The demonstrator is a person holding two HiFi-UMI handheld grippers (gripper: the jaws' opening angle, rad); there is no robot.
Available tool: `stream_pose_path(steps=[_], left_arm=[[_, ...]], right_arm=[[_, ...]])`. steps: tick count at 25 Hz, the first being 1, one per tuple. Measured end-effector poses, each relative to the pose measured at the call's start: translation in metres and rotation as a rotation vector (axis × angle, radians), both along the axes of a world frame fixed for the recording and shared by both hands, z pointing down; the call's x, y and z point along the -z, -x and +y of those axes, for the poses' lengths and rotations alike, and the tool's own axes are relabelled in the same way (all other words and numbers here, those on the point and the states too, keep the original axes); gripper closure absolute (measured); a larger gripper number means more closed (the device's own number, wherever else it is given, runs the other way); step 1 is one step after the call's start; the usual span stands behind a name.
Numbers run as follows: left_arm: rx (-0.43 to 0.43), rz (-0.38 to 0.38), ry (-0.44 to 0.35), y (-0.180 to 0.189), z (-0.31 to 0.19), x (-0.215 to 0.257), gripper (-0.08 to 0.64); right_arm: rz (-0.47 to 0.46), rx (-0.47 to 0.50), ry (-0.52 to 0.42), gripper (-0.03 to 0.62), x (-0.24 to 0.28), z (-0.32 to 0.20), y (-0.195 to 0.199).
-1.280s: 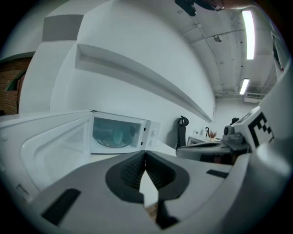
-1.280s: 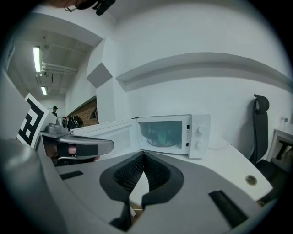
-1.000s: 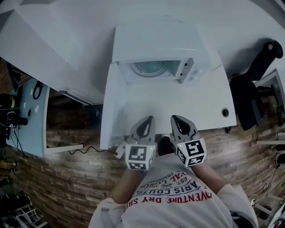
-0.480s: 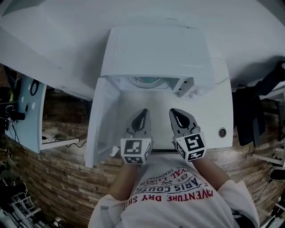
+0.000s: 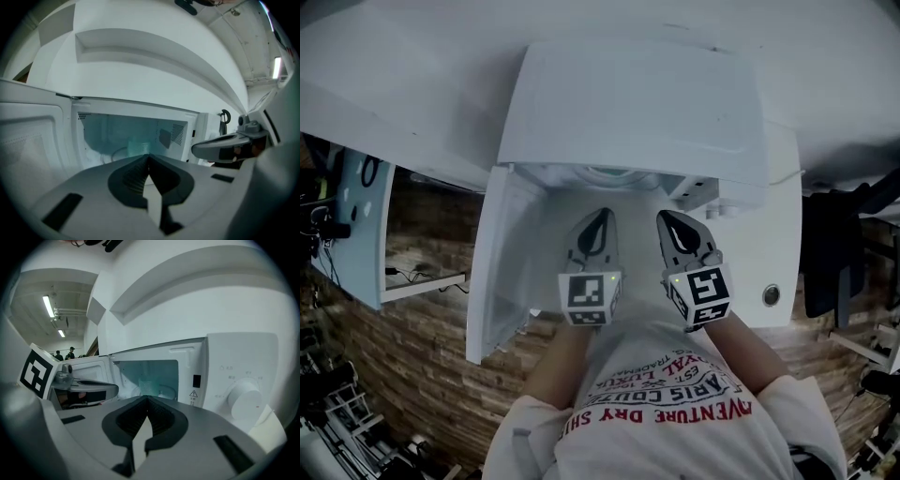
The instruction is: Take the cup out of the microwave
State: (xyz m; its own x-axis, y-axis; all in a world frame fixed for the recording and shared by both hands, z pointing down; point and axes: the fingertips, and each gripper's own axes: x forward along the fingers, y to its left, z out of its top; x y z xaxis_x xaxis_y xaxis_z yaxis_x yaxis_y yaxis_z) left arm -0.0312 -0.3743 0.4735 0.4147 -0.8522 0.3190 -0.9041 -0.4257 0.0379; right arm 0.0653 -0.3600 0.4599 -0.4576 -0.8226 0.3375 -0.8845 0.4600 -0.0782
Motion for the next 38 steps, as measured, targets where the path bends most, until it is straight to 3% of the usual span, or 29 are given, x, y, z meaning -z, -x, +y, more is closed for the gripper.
stream_pose_path(steps=[5, 8, 17, 24, 30, 34, 38], left_arm=[[0.01, 0.027, -0.022, -0.004, -0.029, -0.009, 0.528], [0.025, 0.048, -0.045, -0.008, -0.049, -0.011, 0.349], [-0.034, 0.057, -0.04, -0.027, -0.086, -0.031, 0.139], [-0.031, 0.069, 0.015, -0.026, -0.112, -0.046, 0.13], [-0.041, -0.007, 0.021, -0.023, -0.126, -0.054, 0.13], [-0.051, -0.013, 0.033, -0.028, -0.131, -0.055, 0.133], [-0.051, -0.014, 0.057, -0.031, -0.134, -0.057, 0.192]], right_arm=[[-0.002, 0.008, 0.029, 0.581, -0.01, -0.009, -0.003], [-0.003, 0.006, 0.051, 0.581, -0.017, -0.013, -0.006], [-0.01, -0.009, 0.091, 0.581, -0.032, -0.018, -0.004], [-0.003, -0.007, 0.108, 0.581, -0.042, -0.028, 0.0], [-0.005, -0.018, 0.121, 0.581, -0.046, -0.033, -0.002], [-0.006, -0.019, 0.127, 0.581, -0.049, -0.034, -0.004], [-0.001, -0.029, 0.128, 0.581, -0.049, -0.033, -0.011]])
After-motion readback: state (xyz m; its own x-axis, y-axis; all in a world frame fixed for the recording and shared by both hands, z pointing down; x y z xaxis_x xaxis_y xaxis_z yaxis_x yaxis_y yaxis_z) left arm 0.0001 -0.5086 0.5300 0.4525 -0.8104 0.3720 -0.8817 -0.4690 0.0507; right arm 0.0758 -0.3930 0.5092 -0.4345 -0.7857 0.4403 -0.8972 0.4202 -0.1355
